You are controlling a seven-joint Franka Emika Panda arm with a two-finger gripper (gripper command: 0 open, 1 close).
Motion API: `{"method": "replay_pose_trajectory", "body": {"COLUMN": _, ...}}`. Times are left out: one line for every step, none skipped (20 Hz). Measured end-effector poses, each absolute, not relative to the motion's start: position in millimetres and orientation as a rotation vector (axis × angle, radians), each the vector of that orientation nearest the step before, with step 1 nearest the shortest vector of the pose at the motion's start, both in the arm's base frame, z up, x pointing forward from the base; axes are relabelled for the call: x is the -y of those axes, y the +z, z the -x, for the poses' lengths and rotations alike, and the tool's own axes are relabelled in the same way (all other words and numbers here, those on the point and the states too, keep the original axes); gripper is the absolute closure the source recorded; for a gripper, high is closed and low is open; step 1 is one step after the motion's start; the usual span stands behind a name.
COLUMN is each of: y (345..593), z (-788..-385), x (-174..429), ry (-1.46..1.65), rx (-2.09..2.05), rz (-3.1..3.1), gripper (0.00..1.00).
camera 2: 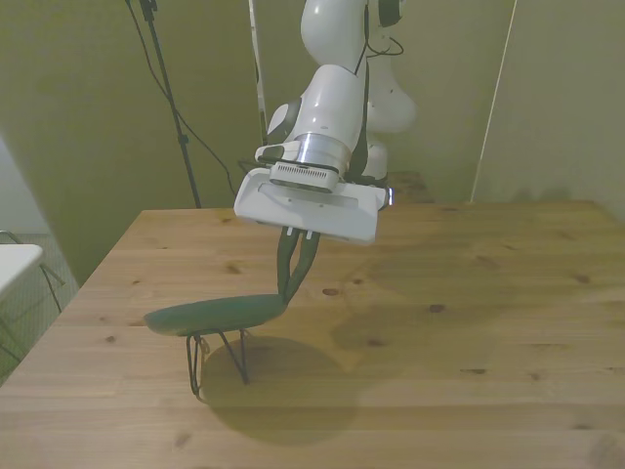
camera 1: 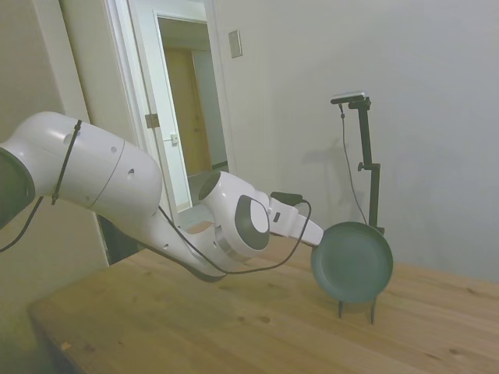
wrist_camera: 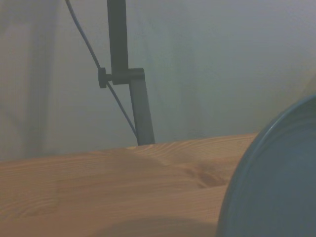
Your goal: Unload the plate
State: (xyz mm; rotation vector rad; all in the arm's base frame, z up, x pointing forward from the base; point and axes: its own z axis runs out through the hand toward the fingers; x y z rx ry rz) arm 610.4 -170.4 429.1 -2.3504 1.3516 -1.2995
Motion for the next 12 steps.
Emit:
{"method": "replay_pose_trajectory", "body": {"y": 432, "z": -611, "x": 170, "ry": -1.297, "rx": -1.364, "rz": 2.332, "gripper": 1.00}}
{"method": "replay_pose_trajectory", "body": {"y": 437, "z": -612, "x": 171, "ry": -1.294, "rx": -1.377, "rz": 2.316, "gripper": 1.00}}
{"method": "replay_pose_trajectory", "body": {"y": 442, "z": -613, "x": 169, "ry": -1.297, "rx": -1.371, "rz": 2.313, "gripper": 1.00}}
{"method": "replay_pose_trajectory", "body": {"y": 446, "z": -614, "x": 163, "ry": -1.299, "rx": -1.357, "rz": 2.311, "gripper": 1.00}}
{"method": "replay_pose_trajectory", "body": {"y": 452, "z": -615, "x": 156, "ry": -1.295, "rx": -1.355, "rz": 2.292, "gripper": 1.00}}
{"method": "replay_pose_trajectory", "body": {"y": 458, "z": -615, "x": 153, "ry": -1.296, "rx": -1.346, "rz": 2.288, "gripper": 1.00}}
{"method": "replay_pose_trajectory", "body": {"y": 462, "z": -615, "x": 145, "ry": -1.295, "rx": -1.332, "rz": 2.287, "gripper": 1.00}}
{"method": "replay_pose_trajectory", "body": {"y": 466, "z": -614, "x": 137, "ry": -1.289, "rx": -1.326, "rz": 2.284, "gripper": 1.00}}
{"method": "replay_pose_trajectory", "body": {"y": 470, "z": -613, "x": 133, "ry": -1.281, "rx": -1.334, "rz": 2.272, "gripper": 1.00}}
{"method": "replay_pose_trajectory", "body": {"y": 475, "z": -612, "x": 128, "ry": -1.276, "rx": -1.328, "rz": 2.268, "gripper": 1.00}}
{"method": "replay_pose_trajectory", "body": {"y": 479, "z": -611, "x": 121, "ry": -1.271, "rx": -1.320, "rz": 2.268, "gripper": 1.00}}
{"method": "replay_pose_trajectory", "body": {"y": 483, "z": -610, "x": 114, "ry": -1.265, "rx": -1.315, "rz": 2.267, "gripper": 1.00}}
